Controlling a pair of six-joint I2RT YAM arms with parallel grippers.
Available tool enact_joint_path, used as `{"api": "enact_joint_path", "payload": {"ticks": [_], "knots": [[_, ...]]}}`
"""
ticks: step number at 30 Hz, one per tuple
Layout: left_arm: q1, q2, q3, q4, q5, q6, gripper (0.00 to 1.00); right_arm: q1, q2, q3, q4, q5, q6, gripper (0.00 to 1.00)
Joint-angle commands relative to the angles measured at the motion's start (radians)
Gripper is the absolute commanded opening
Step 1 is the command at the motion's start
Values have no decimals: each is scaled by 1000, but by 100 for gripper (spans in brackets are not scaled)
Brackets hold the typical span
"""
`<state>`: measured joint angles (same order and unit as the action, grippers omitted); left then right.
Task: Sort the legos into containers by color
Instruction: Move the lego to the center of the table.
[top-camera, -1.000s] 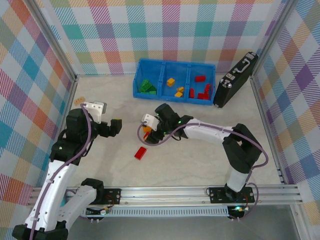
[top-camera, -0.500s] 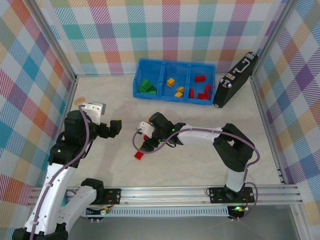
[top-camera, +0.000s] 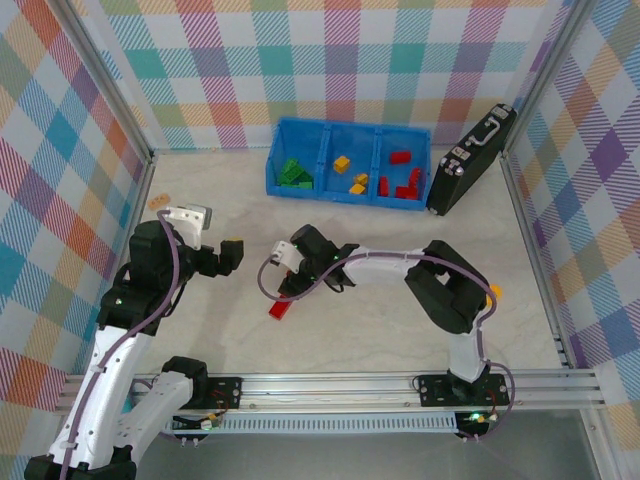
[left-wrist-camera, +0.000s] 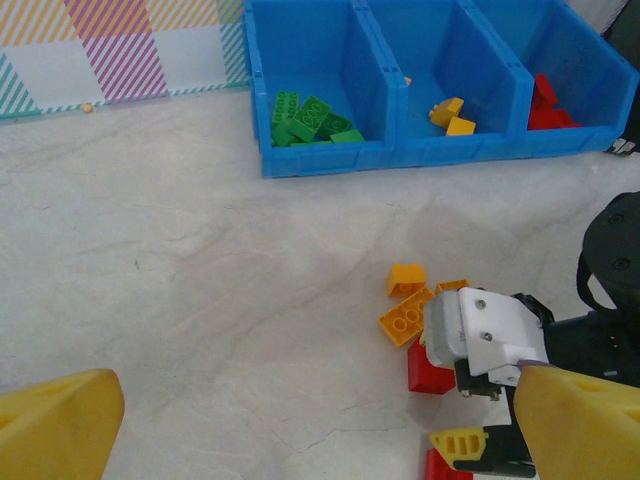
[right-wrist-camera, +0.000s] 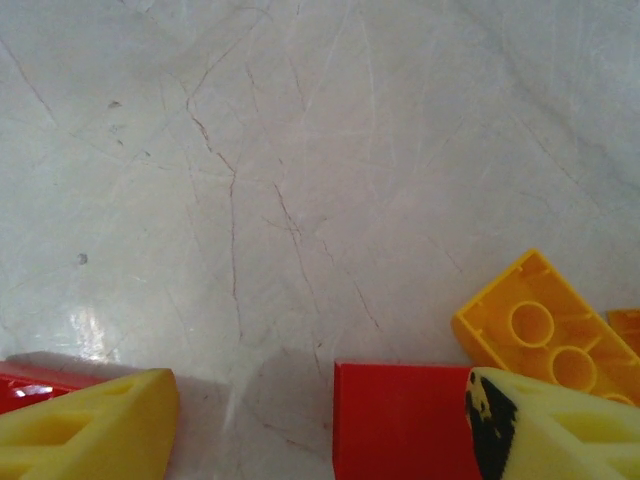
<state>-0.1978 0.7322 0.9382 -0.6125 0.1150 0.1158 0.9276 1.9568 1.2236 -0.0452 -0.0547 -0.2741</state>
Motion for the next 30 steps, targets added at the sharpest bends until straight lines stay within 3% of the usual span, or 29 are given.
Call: {"api": "enact_joint_path", "payload": {"ticks": [1,9,19,24,30], "knots": [[15,5,-12,23,12,-13,100,-7,38,23,-44,13,6,72],[15,18,-9,23,12,-11,100,-10,39,2,-62,81,-3,65],[15,35,-3,16,24,-10,100,-12,-74,-98,-36,171,-37,58],[15,37,-6,16,21,-8,100,-12,-87,-112,-23,149,-46,59],[15,36,-7,15,23,-7,100,-12,-161,-206,69,99,-88,70]]}}
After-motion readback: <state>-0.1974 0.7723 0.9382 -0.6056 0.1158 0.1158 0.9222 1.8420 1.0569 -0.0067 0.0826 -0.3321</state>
